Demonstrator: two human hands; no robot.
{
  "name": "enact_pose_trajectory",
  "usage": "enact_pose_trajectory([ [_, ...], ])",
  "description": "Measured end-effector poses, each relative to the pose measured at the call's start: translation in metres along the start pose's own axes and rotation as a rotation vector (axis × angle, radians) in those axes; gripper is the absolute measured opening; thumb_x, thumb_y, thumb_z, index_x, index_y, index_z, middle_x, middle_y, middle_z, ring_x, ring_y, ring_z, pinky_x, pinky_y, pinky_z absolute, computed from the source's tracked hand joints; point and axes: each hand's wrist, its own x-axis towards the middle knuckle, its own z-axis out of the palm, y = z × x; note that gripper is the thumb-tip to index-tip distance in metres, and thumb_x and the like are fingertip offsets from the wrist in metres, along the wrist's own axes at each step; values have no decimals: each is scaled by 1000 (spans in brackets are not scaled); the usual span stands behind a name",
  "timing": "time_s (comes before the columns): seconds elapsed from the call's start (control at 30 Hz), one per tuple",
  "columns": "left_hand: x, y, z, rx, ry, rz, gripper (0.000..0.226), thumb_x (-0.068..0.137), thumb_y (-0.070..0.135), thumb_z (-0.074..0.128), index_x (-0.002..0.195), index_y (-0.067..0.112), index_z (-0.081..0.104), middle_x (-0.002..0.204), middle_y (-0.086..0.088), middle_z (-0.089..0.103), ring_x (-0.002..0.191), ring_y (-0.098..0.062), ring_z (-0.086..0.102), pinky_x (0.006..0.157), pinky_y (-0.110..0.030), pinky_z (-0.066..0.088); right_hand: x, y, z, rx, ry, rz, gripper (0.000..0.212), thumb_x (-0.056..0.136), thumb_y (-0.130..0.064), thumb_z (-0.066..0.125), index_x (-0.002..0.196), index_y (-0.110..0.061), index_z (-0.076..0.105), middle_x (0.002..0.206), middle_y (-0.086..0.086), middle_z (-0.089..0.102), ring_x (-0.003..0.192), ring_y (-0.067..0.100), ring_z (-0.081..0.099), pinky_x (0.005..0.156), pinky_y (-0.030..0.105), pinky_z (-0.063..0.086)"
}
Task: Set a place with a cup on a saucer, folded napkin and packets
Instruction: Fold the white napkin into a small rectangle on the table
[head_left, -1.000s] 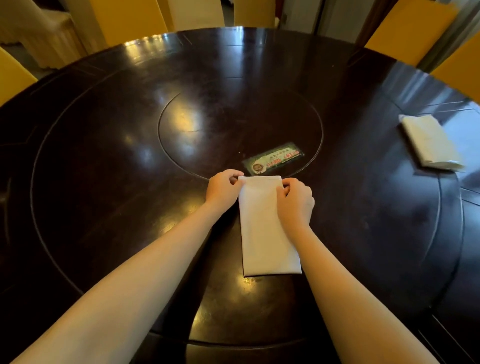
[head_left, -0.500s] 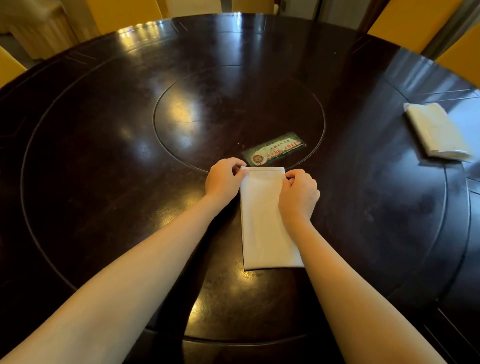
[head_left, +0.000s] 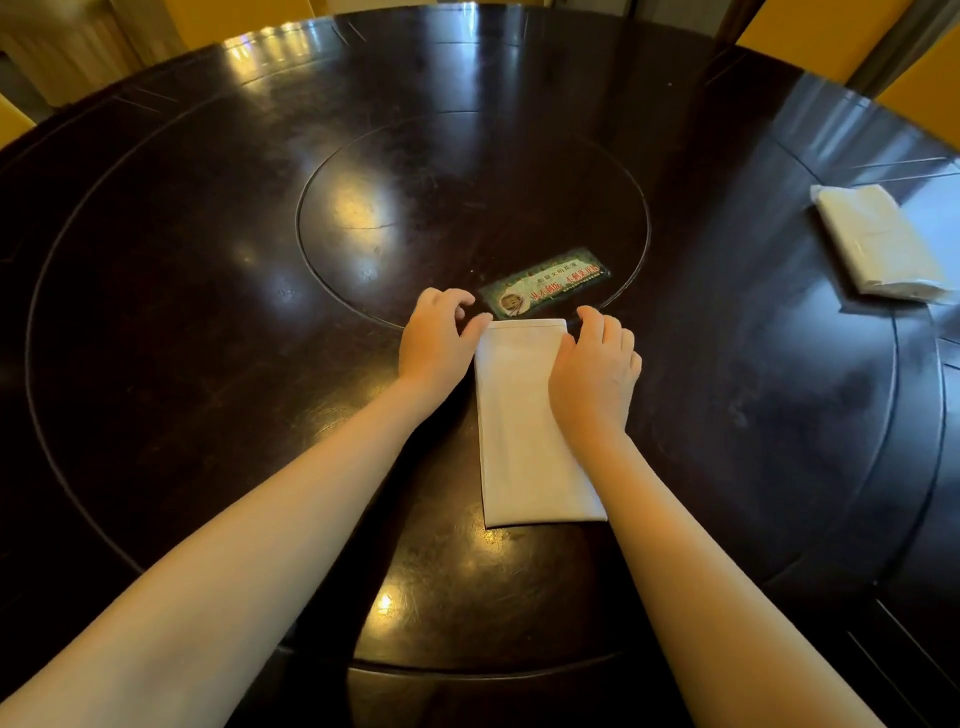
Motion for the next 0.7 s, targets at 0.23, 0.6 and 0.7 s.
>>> enact_pose_trajectory([
  [0.23,-49,13,8,366,-110,395,42,98,21,35,139,11,40,149,-9,37,140,-24,29,116,-38,14,-6,22,-18,-91,0,-31,47,96,-8,34,143,-8,30,153,11,28,143,25,17,117,45,7],
  [0.6,-43,-8,41,586,-306,181,56,97,42,10,149,20,5,159,4,-2,145,-11,-8,114,-45,-10,-11,25,21,-341,-346,-352,57,99,-40,9,149,-13,4,159,5,1,146,19,-5,114,41,-12],
  [0.7,-44,-10,41,589,-284,181,57,97,44,10,149,22,6,159,5,-1,145,-10,-8,115,-47,-9,-11,25,22,-350,-330,-353,58,98,-42,8,149,-13,6,159,5,2,146,19,-4,115,41,-10],
])
